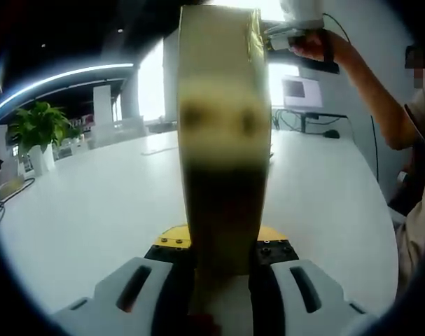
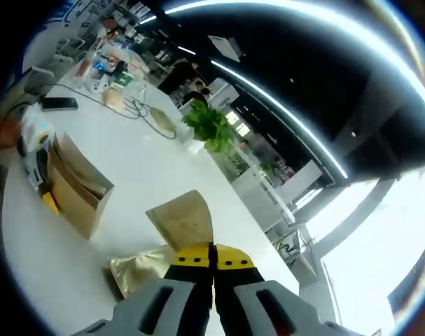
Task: Extract single mask from mask box in order stack masks on table
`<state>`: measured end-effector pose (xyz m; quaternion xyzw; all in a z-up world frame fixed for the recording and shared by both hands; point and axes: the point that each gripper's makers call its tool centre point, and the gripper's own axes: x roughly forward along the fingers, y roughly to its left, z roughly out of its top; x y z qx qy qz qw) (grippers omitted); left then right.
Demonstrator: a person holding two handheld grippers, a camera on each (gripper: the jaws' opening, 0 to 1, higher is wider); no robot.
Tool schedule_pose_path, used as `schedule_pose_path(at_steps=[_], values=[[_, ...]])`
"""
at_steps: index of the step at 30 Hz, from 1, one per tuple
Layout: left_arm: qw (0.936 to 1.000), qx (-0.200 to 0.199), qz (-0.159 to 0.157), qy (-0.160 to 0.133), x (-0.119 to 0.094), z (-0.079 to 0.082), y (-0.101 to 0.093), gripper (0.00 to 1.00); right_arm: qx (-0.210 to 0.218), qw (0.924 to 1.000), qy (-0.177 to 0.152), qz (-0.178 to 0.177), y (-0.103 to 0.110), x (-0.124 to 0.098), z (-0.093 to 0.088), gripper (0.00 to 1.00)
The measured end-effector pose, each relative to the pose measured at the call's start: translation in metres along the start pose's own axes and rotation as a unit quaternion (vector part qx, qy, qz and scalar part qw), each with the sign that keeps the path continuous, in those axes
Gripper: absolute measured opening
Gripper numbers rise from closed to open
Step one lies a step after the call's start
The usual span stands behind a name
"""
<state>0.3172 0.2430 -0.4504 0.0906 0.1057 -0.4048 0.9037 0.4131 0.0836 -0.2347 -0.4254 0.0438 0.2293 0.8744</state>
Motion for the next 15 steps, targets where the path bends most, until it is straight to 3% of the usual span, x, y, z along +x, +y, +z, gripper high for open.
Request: schedule_pose_path(at_steps=[6,15], values=[[1.0000,-0.001,0.000,0.000,0.000,0.000,0.000,0.20,0.002,0.9997,0.021,-0.007,0.002,0.012,-0.017,0.00],[1.0000,-0.002,-0.001,0.000,0.000,0.000,0.000,0.20,0.000,0.9971,0.073,-0.020,0.011,0.030,-0.057,0.00]])
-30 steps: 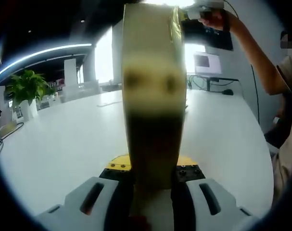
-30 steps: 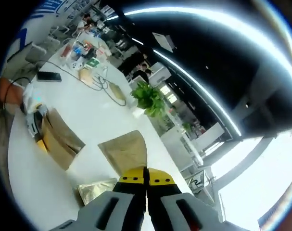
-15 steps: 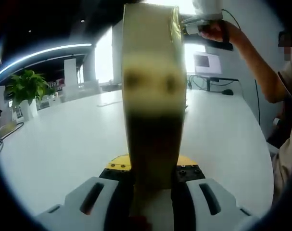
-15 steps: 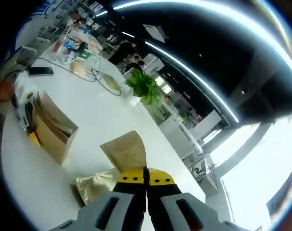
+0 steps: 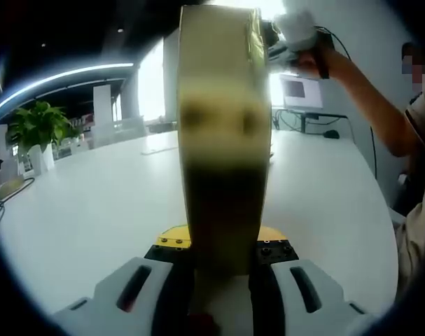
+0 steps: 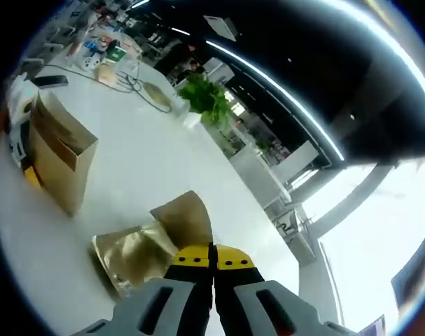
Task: Extract single mask from mask box in order stack masks on table
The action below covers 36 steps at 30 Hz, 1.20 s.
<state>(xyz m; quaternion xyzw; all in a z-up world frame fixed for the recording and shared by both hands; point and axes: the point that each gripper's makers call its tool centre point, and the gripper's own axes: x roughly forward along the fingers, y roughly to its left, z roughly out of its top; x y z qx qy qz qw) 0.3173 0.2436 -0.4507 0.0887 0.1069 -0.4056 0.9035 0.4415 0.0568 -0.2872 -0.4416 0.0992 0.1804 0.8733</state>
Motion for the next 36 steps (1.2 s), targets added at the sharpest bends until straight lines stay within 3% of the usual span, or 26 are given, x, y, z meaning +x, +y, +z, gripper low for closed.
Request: schedule_pose_path(at_steps=[3,21,28,36], values=[[1.0000,0.000,0.000,0.000,0.000,0.000,0.001,0.20,-0.027,0.9994,0.022,-0.007,0.001,0.006,-0.010,0.00],[1.0000,0.001,0.000,0.000,0.000,-0.001,0.004,0.20,-0.105,0.9933,0.036,0.032,0.068,-0.007,-0.021,0.00],[1.0000,0.001,0.000,0.000,0.000,-0.001,0.003,0.20,-0.106,0.9927,0.028,0.051,0.090,-0.007,-0.026,0.00],[1.0000,0.001,-0.001,0.000,0.000,0.000,0.000,0.20,-0.086,0.9935,0.043,0.061,0.113,0.000,-0.043,0.00]])
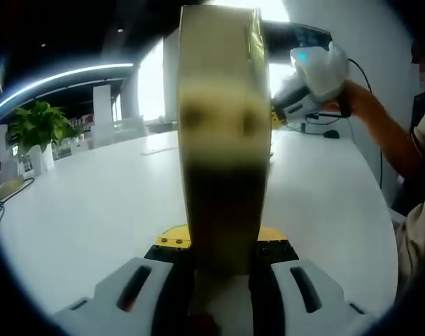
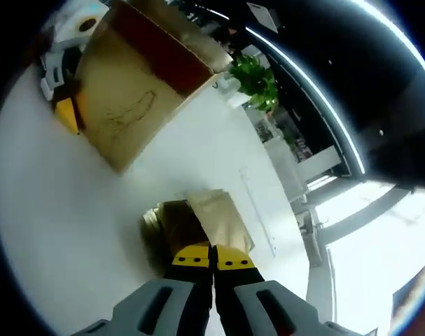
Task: Extract single mask from mask box in order stack masks on table
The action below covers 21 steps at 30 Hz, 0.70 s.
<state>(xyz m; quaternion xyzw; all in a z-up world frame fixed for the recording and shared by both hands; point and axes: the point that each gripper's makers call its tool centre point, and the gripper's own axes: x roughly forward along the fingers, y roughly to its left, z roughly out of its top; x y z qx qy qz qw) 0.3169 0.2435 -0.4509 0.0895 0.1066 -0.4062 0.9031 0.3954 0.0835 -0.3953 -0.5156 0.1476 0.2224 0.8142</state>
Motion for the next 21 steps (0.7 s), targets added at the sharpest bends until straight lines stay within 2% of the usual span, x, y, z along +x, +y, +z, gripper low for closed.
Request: schedule_pose_path(at_steps=[8,12,21], values=[[1.0000,0.001,0.000,0.000,0.000,0.001,-0.002,0.20,0.025,0.9996,0.005,-0.012,0.009,0.005,-0.006,0.00],[1.0000,0.001,0.000,0.000,0.000,0.000,-0.001,0.20,0.038,0.9988,0.009,-0.029,0.005,0.006,-0.007,0.00],[1.0000,0.000,0.000,0.000,0.000,-0.001,0.003,0.20,0.041,0.9986,0.006,-0.033,0.003,0.014,-0.009,0.00]])
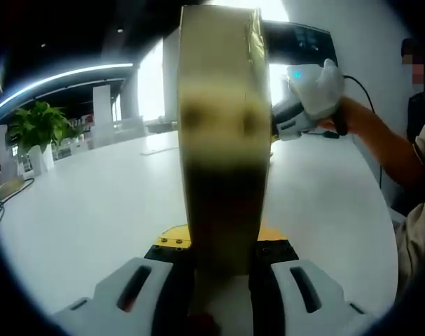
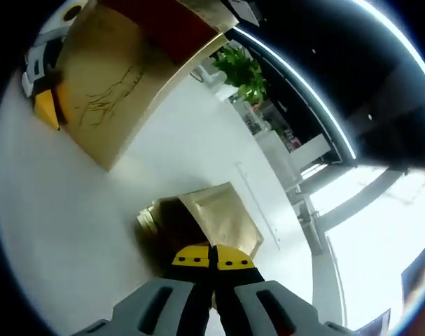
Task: Extract single mask from mask box in order stack masks on table
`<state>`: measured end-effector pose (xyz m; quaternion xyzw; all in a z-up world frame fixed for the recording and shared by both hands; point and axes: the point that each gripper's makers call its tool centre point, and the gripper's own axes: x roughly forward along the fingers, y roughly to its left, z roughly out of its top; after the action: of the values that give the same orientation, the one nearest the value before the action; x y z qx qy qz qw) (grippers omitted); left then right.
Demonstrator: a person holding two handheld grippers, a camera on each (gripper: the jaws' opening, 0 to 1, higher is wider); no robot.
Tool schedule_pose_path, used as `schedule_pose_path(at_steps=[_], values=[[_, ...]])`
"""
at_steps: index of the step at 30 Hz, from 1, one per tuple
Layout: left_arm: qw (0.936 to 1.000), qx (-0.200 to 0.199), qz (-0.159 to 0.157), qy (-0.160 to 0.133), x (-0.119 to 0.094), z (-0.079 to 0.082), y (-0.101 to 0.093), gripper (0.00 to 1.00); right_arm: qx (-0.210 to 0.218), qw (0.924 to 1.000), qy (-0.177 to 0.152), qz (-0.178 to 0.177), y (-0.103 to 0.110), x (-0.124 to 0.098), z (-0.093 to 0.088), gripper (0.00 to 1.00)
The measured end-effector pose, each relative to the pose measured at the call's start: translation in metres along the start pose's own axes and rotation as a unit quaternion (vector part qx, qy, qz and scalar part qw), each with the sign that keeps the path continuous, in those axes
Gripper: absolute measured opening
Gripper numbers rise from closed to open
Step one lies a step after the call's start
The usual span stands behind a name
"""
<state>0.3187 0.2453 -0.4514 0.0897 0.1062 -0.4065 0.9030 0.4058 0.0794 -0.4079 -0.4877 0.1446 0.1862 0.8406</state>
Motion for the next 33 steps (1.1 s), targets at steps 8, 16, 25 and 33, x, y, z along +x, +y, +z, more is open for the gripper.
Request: schedule_pose_path(at_steps=[8,16,25,33], values=[[1.0000,0.000,0.000,0.000,0.000,0.000,0.002,0.20,-0.008,0.9999,-0.001,0.008,0.003,0.003,-0.004,0.00],[1.0000,0.000,0.000,0.000,0.000,0.000,0.002,0.20,-0.005,0.9999,-0.011,0.007,0.004,0.005,-0.003,0.00],[1.0000,0.000,0.000,0.000,0.000,-0.001,0.006,0.20,0.014,0.9997,-0.020,-0.005,0.005,0.001,-0.002,0.03],[1.0000,0.000,0.000,0.000,0.000,-0.001,0.003,0.20,0.033,0.9991,-0.024,-0.012,0.002,-0.011,-0.001,0.08]])
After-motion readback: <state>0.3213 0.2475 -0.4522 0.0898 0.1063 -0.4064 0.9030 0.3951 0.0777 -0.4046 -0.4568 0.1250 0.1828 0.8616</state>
